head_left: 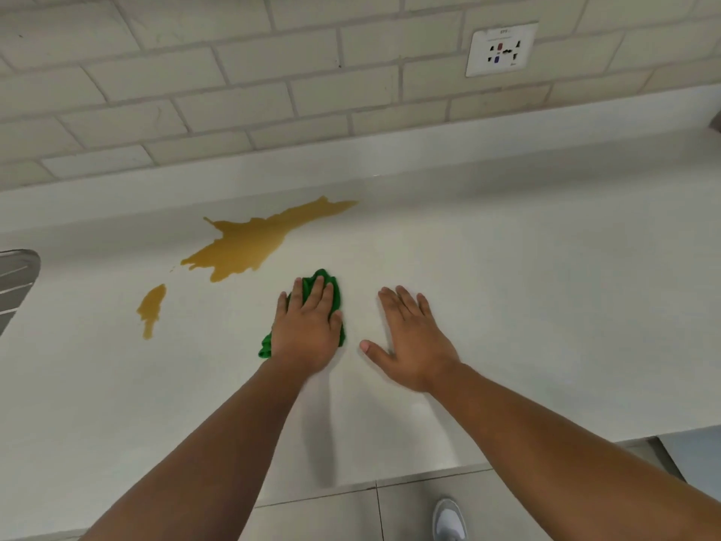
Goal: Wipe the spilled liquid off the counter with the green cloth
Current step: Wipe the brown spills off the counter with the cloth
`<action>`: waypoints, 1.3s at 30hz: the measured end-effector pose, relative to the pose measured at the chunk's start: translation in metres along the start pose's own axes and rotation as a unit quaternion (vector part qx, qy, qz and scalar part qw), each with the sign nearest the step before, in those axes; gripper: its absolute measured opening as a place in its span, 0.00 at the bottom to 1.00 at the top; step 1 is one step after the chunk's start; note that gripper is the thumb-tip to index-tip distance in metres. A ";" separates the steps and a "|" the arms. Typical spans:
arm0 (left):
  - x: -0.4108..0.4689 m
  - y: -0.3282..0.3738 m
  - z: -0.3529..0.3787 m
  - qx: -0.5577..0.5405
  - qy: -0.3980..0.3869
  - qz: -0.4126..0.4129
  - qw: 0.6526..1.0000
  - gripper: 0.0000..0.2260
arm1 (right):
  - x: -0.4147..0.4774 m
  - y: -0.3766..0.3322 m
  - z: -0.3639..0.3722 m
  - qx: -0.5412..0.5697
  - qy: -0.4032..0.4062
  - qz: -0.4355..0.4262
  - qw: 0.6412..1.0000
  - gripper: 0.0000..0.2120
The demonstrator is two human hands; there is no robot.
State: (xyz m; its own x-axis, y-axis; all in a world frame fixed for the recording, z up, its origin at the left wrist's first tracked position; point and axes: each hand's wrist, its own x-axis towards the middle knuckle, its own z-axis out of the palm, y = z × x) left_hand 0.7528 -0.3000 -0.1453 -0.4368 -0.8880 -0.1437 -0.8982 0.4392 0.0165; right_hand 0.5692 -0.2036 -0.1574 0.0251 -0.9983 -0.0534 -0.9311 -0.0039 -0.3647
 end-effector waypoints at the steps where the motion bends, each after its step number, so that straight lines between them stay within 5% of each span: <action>1: -0.004 0.015 0.000 -0.001 -0.003 0.023 1.000 0.27 | -0.001 0.002 -0.001 0.017 0.000 -0.008 1.000 0.46; 6: -0.059 0.035 0.007 -0.001 -0.002 0.108 0.994 0.26 | -0.002 0.015 -0.010 0.075 -0.017 -0.056 0.995 0.49; 9: -0.091 0.006 0.013 0.013 -0.003 0.117 0.993 0.25 | -0.005 0.036 -0.019 0.014 -0.037 -0.086 0.995 0.43; 13: -0.079 -0.038 0.010 -0.001 0.000 -0.052 0.999 0.29 | -0.016 0.067 -0.029 -0.076 -0.033 -0.082 0.993 0.37; 17: -0.028 -0.002 0.001 -0.026 -0.008 -0.162 0.986 0.28 | -0.026 0.093 -0.040 -0.092 -0.031 -0.048 0.994 0.37; 24: -0.030 0.117 -0.001 0.002 -0.004 0.055 0.998 0.27 | -0.028 0.116 -0.054 -0.080 -0.005 -0.014 0.997 0.39; 28: -0.059 0.090 0.005 0.018 -0.020 0.188 0.982 0.25 | -0.027 0.139 -0.063 -0.073 -0.005 -0.008 0.997 0.42; 34: 0.023 0.071 -0.008 0.003 -0.015 -0.044 0.999 0.29 | -0.041 0.171 -0.074 -0.063 0.009 0.021 0.998 0.43; 39: 0.103 0.153 -0.017 -0.009 -0.025 -0.046 0.999 0.27 | -0.059 0.201 -0.081 -0.065 0.026 0.063 0.996 0.40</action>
State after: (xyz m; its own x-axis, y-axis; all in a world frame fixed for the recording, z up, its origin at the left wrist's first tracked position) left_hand 0.5693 -0.3263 -0.1408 -0.3493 -0.9166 -0.1943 -0.9356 0.3524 0.0193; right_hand 0.3513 -0.1501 -0.1526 -0.1117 -0.9929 -0.0410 -0.9648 0.1182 -0.2350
